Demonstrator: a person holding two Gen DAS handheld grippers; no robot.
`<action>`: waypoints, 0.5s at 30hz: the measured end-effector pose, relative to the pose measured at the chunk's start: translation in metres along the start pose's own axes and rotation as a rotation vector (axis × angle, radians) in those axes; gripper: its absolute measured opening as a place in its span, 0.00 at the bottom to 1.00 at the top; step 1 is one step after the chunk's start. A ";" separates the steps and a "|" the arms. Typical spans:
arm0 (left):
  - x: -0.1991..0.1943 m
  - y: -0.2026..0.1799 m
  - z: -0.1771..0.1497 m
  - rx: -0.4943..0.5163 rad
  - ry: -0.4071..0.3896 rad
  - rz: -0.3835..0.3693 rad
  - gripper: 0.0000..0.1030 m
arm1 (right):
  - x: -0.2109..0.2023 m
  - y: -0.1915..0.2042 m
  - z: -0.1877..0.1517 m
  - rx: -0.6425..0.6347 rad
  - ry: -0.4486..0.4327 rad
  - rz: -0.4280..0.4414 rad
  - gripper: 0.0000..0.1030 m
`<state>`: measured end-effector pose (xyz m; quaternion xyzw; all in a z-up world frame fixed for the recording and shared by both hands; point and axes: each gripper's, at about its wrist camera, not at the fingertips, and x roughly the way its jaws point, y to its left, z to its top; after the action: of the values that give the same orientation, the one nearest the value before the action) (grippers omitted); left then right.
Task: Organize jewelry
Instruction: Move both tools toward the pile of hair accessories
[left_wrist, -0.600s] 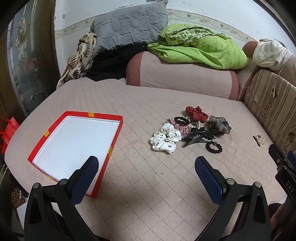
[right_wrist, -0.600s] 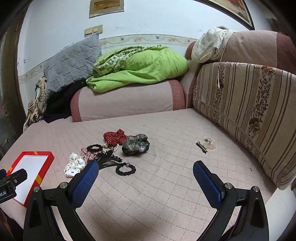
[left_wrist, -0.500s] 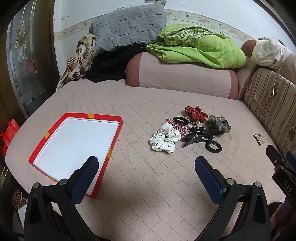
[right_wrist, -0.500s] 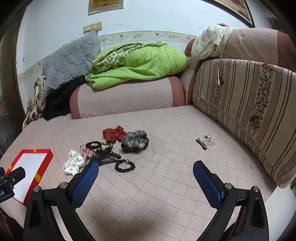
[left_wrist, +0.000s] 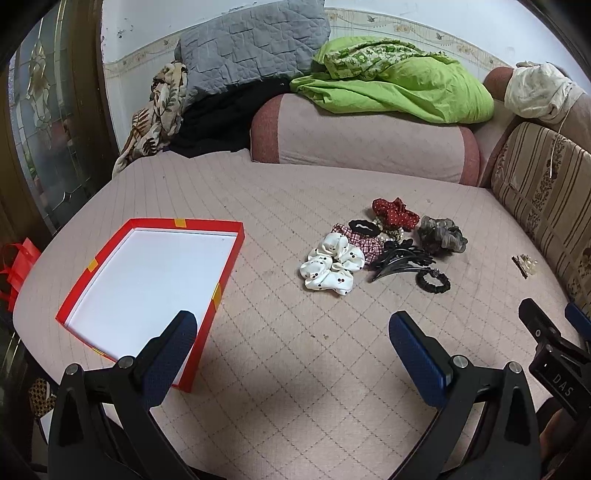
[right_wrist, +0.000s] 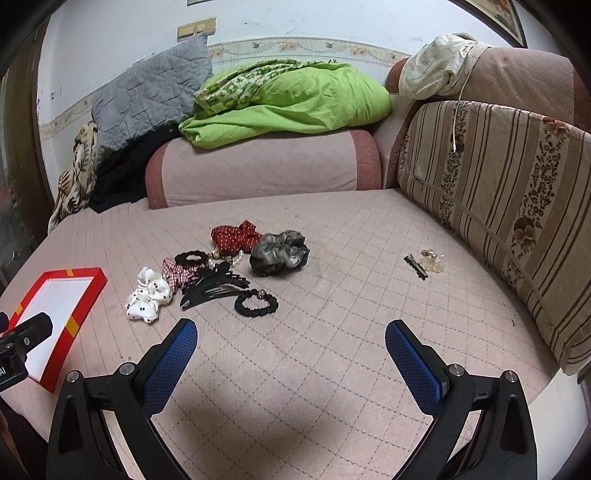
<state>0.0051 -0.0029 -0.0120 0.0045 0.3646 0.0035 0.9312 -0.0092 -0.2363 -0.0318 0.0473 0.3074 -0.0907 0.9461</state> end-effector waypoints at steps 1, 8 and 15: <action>0.002 0.000 -0.001 -0.001 0.002 0.001 1.00 | 0.001 0.000 -0.001 -0.003 0.005 0.001 1.00; 0.016 0.002 -0.002 -0.009 0.063 0.008 1.00 | 0.011 0.001 -0.006 -0.010 0.035 -0.016 1.00; 0.028 0.011 -0.006 -0.034 0.103 0.013 1.00 | 0.021 0.001 -0.014 -0.007 0.076 -0.016 1.00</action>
<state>0.0217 0.0085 -0.0354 -0.0091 0.4118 0.0158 0.9111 -0.0005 -0.2360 -0.0552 0.0450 0.3439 -0.0953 0.9331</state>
